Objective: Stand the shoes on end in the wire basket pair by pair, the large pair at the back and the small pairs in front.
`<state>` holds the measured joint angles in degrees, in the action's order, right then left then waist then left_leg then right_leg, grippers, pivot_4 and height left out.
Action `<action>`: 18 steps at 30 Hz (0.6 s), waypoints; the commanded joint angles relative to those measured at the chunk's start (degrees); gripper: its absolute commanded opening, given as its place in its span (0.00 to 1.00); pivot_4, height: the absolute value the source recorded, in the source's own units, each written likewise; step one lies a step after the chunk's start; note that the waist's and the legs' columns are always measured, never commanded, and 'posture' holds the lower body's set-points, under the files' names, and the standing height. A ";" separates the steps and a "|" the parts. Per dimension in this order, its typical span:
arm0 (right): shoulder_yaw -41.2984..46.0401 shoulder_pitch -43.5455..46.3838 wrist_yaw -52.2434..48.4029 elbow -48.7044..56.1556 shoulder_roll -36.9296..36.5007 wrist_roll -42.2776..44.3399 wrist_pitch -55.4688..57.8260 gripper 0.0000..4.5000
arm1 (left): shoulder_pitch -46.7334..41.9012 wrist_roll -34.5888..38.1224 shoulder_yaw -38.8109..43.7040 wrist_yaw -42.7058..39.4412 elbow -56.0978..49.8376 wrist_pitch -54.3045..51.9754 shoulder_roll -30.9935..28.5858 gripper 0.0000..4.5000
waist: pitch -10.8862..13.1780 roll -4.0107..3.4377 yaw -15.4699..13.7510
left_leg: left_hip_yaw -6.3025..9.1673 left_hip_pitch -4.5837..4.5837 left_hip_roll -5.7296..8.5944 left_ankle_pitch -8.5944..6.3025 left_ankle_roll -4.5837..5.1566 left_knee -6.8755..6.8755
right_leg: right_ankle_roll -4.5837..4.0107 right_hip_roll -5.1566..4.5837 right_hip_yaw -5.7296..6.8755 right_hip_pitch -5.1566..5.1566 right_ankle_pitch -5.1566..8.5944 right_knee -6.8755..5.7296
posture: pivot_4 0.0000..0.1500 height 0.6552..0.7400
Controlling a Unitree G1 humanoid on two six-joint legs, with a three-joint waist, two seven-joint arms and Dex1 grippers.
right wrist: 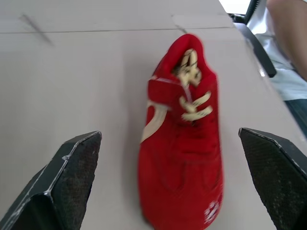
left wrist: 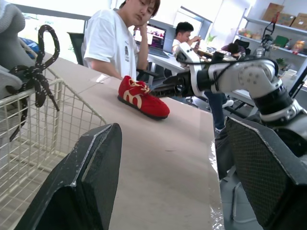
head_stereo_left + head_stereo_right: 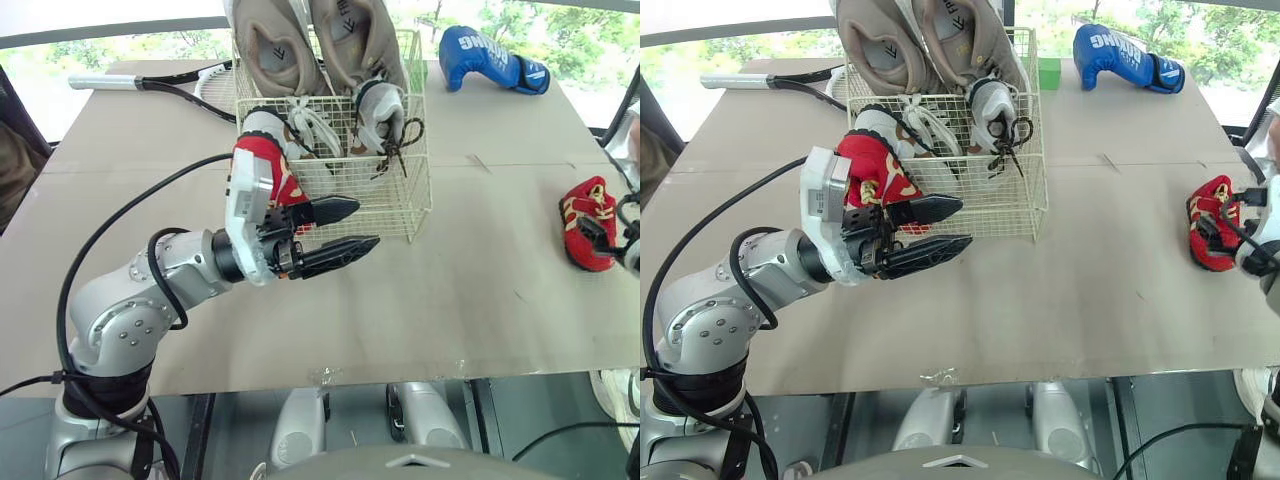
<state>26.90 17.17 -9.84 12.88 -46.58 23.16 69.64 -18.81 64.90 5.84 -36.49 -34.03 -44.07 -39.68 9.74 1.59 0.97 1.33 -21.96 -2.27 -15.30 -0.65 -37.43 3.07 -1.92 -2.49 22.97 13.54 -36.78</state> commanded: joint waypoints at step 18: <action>-23.30 26.99 -19.39 -55.62 -8.52 -13.28 -22.34 0.44 | -0.61 -0.66 1.58 -12.15 -2.73 3.22 -3.35 0.83 | 0.00 0.02 -0.23 | -0.04 -0.06 0.00 -0.01 0.01 -0.04 | 0.03 -0.01 -0.01 0.00 -0.01 0.08 | 1.00 1.00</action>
<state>3.58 43.35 -28.74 -40.58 -54.23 12.04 49.38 -18.96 64.60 6.72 -47.47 -34.95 -42.36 -42.89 9.74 1.61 0.74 1.28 -22.03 -2.25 -15.30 -0.65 -37.47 3.10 -1.94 -2.51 22.98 13.53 -36.69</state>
